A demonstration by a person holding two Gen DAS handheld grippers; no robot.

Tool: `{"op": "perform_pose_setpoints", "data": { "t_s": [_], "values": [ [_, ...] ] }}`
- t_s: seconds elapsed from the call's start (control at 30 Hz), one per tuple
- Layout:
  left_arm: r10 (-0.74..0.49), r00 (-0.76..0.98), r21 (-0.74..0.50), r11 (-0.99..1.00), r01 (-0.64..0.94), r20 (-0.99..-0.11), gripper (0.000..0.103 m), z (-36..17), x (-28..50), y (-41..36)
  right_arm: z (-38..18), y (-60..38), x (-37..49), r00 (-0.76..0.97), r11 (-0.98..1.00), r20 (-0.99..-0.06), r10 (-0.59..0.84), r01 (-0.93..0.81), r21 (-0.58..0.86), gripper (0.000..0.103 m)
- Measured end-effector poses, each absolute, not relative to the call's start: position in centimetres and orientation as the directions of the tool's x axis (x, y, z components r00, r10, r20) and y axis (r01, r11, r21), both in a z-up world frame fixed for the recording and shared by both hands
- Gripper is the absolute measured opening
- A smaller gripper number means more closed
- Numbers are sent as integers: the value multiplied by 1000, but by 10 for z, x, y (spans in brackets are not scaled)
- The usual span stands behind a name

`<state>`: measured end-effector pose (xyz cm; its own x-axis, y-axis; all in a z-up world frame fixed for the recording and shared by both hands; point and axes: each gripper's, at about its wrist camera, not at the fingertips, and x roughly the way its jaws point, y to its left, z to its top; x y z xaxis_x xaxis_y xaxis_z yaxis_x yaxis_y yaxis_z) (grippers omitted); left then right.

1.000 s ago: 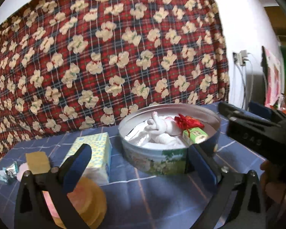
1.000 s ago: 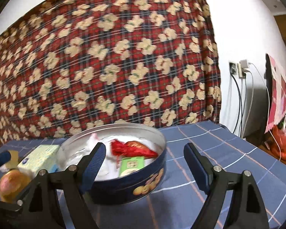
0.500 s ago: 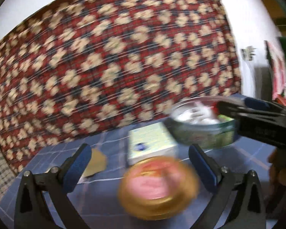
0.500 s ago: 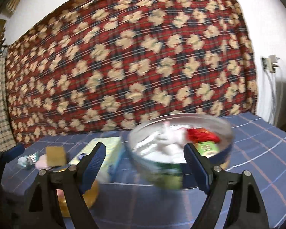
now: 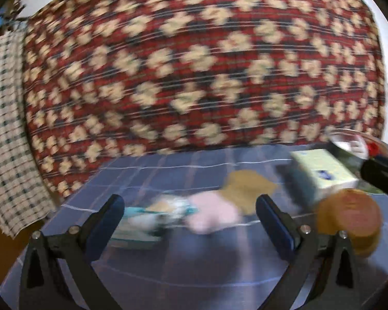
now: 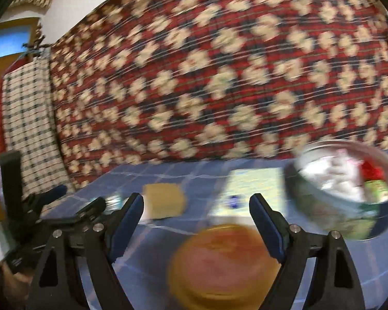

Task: Organize soft objects
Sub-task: 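Grasp the cotton-swab bag with the right tool while the left tool approaches the teal cloth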

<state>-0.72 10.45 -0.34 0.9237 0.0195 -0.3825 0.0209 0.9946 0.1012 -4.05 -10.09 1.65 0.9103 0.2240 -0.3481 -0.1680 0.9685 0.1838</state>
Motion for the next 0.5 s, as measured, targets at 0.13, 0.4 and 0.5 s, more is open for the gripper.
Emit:
{"op": "perform_pose_setpoints", "data": {
  "t_s": [0.13,0.4,0.5],
  "values": [
    [163,911,150,982,-113,-379,103,-6,9,149,11,-53,-20,864,947,-397,311,-244,211,86],
    [368,842,85,927,-365,-394,103,-12,39,259,-12,39,32,721,878,-505,474,-340,338,85],
    [401,820,19,902,-431,-409,103,-15,35,286,-25,61,55,657,844,-540,526,-326,426,85]
  ]
}}
